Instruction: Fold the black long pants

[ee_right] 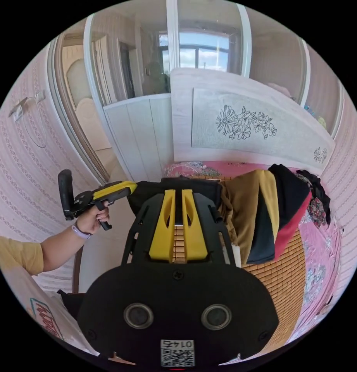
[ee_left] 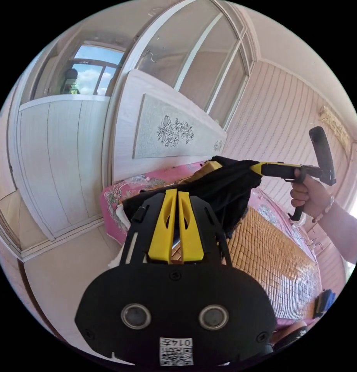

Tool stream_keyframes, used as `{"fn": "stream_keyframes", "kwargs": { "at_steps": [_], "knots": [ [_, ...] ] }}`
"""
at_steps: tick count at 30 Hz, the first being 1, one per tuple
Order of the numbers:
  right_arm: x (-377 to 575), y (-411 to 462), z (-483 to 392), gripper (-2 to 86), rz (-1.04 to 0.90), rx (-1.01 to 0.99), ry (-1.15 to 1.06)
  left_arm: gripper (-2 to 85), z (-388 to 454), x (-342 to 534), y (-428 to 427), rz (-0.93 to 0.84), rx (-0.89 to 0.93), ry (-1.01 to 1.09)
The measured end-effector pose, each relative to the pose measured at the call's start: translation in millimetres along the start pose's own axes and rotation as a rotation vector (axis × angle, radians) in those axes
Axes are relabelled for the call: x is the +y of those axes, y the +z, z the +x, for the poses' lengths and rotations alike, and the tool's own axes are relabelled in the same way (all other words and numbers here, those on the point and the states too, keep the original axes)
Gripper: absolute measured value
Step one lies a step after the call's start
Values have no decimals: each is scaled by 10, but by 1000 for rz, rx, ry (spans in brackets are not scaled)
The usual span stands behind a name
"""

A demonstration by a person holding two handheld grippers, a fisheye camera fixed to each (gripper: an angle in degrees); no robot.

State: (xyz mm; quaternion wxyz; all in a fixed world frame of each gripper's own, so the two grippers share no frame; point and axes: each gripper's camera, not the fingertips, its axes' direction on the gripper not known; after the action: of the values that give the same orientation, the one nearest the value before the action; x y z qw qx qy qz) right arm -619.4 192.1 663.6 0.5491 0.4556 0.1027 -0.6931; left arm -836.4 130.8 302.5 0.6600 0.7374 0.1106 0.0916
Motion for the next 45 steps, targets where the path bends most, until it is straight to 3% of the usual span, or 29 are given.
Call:
{"fn": "stream_keyframes", "kwargs": {
  "at_steps": [4,8,12,16,20,27,32,36,41,45],
  "knots": [
    [792,-1162,65,19,143,69,112,-9,561,-210,-408,80,223,150],
    [1901,-1925,20,34,151,199,255,-2,1339,76,-553,-35,527,271],
    [3392,-2105,40,81,-15,343,566,46,1804,729,-289,-219,530,238],
    [4447,-2087,-46,107,-143,283,806,71,1899,1280,179,-512,485,174],
    [4536,-2158,-103,111,-142,260,792,66,2035,1379,433,-640,477,185],
    [4003,-2001,157,119,-159,177,683,83,2660,1285,837,-699,476,220],
    [4055,-1666,405,102,-376,134,785,86,3260,1374,1121,-734,414,359],
    [4141,-2016,485,17,-328,75,863,71,3522,1456,1316,-839,341,425],
    [4386,-3014,471,1,45,-62,954,38,3769,1367,1271,-828,287,553],
    [4647,-3894,330,0,133,86,950,32,3701,1243,1167,-800,219,603]
  ]
}}
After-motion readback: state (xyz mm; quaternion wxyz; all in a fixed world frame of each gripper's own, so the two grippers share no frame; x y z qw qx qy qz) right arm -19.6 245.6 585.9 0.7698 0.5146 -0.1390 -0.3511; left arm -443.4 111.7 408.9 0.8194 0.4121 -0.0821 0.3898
